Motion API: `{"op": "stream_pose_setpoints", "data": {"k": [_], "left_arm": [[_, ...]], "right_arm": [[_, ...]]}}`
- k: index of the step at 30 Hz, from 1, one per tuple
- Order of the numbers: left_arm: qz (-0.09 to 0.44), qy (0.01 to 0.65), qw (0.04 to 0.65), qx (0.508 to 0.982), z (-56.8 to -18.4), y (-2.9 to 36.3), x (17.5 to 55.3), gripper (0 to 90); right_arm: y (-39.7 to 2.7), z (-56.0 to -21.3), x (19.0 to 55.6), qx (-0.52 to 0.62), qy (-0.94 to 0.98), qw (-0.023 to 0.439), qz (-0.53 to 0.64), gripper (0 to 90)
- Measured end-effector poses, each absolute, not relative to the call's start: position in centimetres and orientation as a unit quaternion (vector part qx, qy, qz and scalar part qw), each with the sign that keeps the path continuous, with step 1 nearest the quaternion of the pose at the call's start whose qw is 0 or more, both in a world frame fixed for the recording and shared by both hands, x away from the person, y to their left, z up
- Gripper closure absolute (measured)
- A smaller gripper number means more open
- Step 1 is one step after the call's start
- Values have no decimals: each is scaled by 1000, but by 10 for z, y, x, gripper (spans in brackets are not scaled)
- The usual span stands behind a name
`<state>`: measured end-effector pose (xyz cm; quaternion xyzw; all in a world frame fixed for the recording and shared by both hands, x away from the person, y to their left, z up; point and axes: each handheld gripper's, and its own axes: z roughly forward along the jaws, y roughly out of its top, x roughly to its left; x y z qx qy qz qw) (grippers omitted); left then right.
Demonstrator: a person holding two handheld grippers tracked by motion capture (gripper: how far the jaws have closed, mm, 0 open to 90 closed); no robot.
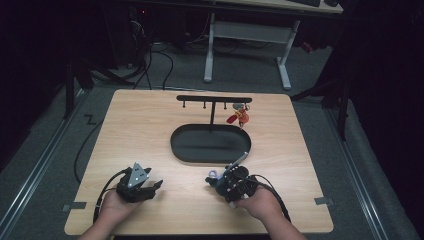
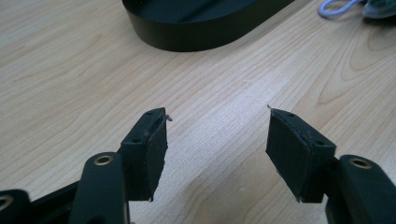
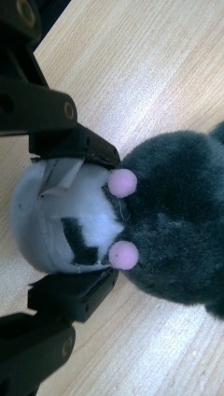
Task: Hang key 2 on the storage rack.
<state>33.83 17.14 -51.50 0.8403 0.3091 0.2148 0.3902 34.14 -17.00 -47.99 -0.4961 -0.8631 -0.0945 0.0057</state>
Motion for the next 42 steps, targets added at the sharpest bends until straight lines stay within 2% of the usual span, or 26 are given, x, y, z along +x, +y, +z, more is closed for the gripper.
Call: {"op": "stream_pose_setpoints", "data": {"k": [7, 18, 42], "left_arm": [[220, 307, 401, 835, -513, 173, 336, 372], [219, 301, 414, 830, -511, 176, 333, 282], [222, 296, 409, 834, -511, 176, 333, 289]], "right_arm": [[-171, -467, 342, -491, -865, -5, -104, 489], [-188, -436, 350, -501, -858, -13, -113, 492], [-205, -375, 392, -528, -841, -22, -116, 492]]}}
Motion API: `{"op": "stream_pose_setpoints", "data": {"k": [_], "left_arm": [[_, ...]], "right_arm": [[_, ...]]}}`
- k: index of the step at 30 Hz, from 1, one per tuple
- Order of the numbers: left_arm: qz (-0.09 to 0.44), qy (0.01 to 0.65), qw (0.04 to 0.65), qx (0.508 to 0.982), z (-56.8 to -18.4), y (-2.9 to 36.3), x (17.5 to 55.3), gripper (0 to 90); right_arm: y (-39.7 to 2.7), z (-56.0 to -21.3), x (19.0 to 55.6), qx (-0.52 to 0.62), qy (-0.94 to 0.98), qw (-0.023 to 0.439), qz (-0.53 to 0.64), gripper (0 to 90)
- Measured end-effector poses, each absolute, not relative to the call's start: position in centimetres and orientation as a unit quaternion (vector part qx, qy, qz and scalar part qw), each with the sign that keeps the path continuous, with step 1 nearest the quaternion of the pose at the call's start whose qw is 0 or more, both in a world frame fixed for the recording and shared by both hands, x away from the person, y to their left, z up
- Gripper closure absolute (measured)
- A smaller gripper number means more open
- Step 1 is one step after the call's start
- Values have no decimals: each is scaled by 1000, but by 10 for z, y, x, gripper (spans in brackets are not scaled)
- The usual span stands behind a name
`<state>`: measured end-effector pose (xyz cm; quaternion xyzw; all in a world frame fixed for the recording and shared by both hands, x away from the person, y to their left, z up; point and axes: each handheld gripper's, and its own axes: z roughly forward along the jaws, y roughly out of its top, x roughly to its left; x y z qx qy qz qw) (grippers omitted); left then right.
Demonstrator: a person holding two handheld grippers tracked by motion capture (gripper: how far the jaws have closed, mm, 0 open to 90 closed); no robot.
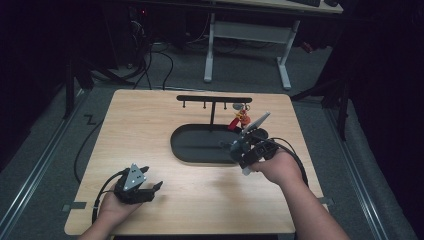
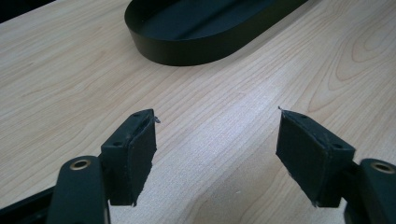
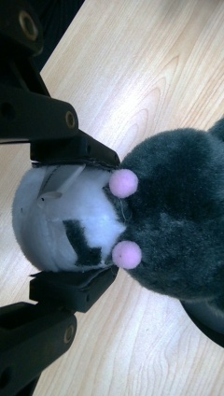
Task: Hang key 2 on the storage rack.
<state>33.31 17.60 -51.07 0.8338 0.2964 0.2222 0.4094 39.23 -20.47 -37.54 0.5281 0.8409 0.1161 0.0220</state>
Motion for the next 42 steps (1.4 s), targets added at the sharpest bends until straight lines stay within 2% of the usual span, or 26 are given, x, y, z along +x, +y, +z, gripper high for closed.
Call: {"op": "stream_pose_setpoints", "data": {"k": [20, 42], "left_arm": [[225, 292, 408, 835, -511, 176, 334, 292], [221, 291, 404, 839, -510, 177, 333, 292]], "right_arm": [[-197, -336, 424, 535, 836, 26, 118, 492], [-194, -313, 445, 543, 828, 30, 133, 492]]}}
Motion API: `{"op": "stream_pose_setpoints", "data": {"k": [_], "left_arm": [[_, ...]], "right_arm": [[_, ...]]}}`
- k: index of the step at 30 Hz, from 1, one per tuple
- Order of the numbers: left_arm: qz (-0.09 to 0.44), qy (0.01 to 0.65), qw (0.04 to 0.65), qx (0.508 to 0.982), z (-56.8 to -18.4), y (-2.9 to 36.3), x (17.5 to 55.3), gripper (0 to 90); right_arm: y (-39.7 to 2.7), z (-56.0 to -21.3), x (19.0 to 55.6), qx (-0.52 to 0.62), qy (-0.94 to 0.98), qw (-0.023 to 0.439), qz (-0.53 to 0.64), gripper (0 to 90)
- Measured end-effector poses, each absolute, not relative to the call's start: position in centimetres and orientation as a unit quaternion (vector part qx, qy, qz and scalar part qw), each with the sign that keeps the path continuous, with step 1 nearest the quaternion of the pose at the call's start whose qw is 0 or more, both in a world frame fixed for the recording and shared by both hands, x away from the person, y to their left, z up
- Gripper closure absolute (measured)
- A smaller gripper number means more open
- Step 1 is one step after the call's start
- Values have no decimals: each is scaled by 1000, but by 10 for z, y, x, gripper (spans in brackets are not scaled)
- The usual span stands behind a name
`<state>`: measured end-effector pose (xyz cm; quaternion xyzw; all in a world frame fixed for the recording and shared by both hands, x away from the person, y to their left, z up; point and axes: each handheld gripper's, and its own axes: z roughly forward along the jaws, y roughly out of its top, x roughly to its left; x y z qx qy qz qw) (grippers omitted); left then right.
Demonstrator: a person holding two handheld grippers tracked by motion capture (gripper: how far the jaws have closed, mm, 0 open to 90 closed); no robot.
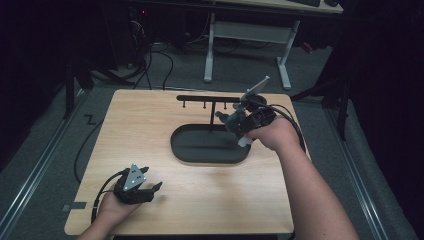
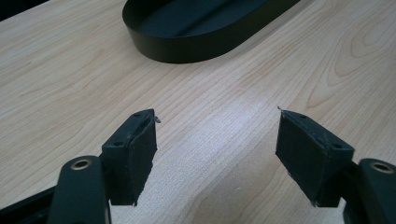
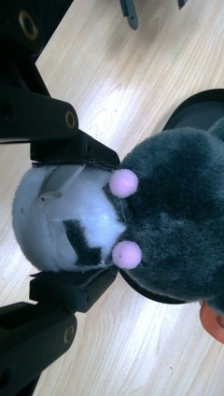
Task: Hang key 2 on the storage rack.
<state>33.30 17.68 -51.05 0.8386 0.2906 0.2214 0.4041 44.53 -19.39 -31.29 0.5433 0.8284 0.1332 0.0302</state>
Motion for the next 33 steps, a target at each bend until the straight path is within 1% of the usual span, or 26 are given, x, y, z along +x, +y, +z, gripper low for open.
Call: {"op": "stream_pose_setpoints", "data": {"k": [14, 19, 26, 33], "left_arm": [[220, 293, 404, 838, -511, 178, 334, 293], [219, 295, 402, 839, -512, 178, 335, 294], [217, 294, 402, 840, -512, 178, 335, 295], [216, 291, 401, 841, -512, 177, 334, 300]], "right_arm": [[-187, -302, 460, 544, 828, 39, 133, 492], [-187, -301, 468, 551, 822, 52, 133, 492], [-190, -311, 469, 554, 822, 52, 121, 492], [-192, -330, 465, 553, 825, 44, 110, 492]]}}
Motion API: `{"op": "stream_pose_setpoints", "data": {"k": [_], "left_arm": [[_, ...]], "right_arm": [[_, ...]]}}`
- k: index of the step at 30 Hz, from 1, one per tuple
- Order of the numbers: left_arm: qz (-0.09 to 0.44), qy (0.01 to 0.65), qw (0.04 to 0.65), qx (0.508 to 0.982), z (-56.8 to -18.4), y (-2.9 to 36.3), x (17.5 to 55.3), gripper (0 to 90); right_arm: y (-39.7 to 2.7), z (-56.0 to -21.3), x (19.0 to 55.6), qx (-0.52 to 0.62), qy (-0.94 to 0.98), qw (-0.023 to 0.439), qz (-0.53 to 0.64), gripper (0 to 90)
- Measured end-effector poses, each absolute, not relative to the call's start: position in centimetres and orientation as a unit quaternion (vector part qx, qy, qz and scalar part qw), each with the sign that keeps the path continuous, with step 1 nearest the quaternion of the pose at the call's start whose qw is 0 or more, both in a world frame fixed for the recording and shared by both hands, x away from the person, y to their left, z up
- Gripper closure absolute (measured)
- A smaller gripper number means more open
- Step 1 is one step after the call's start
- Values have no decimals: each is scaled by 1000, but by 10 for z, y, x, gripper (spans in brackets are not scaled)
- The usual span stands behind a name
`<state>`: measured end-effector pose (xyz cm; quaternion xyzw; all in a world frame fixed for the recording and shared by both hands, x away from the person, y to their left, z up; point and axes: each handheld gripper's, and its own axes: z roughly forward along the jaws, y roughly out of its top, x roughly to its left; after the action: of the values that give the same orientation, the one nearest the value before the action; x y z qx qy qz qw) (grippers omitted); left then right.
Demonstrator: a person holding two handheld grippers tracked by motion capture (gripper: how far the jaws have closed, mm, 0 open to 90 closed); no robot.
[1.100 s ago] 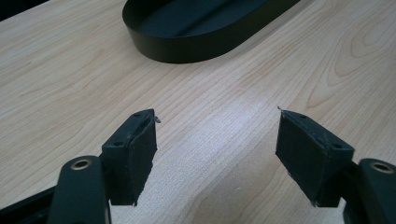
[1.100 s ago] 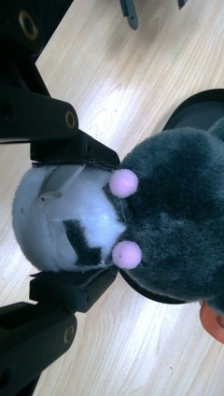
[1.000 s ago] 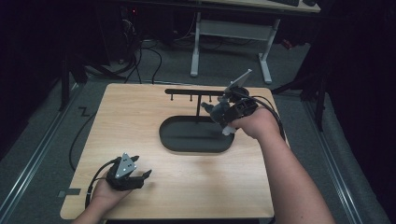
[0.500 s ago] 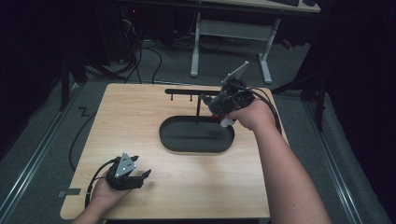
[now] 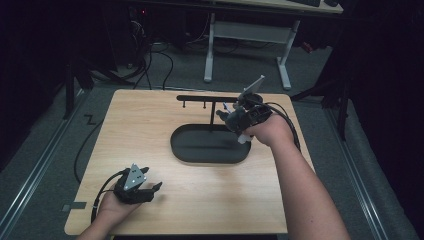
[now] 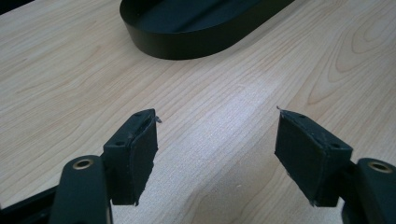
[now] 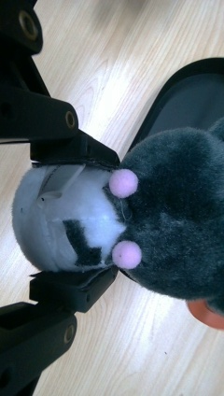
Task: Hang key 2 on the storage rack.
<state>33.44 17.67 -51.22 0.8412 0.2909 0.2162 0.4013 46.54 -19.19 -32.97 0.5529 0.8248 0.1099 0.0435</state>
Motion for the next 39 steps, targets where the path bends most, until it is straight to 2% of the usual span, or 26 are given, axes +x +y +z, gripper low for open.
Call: {"op": "stream_pose_setpoints", "data": {"k": [20, 22, 25, 28, 39], "left_arm": [[208, 286, 397, 847, -514, 176, 333, 303], [207, 286, 397, 847, -514, 176, 334, 303], [206, 285, 397, 848, -514, 176, 334, 303], [205, 284, 398, 848, -514, 175, 334, 303], [202, 277, 397, 851, -514, 172, 333, 303]], "right_arm": [[-184, -377, 480, 559, 821, 6, 117, 479], [-182, -379, 482, 557, 822, 7, 117, 466], [-181, -382, 485, 562, 819, 6, 121, 380], [-180, -383, 485, 564, 816, 4, 125, 350], [-186, -380, 474, 567, 812, 12, 136, 349]]}}
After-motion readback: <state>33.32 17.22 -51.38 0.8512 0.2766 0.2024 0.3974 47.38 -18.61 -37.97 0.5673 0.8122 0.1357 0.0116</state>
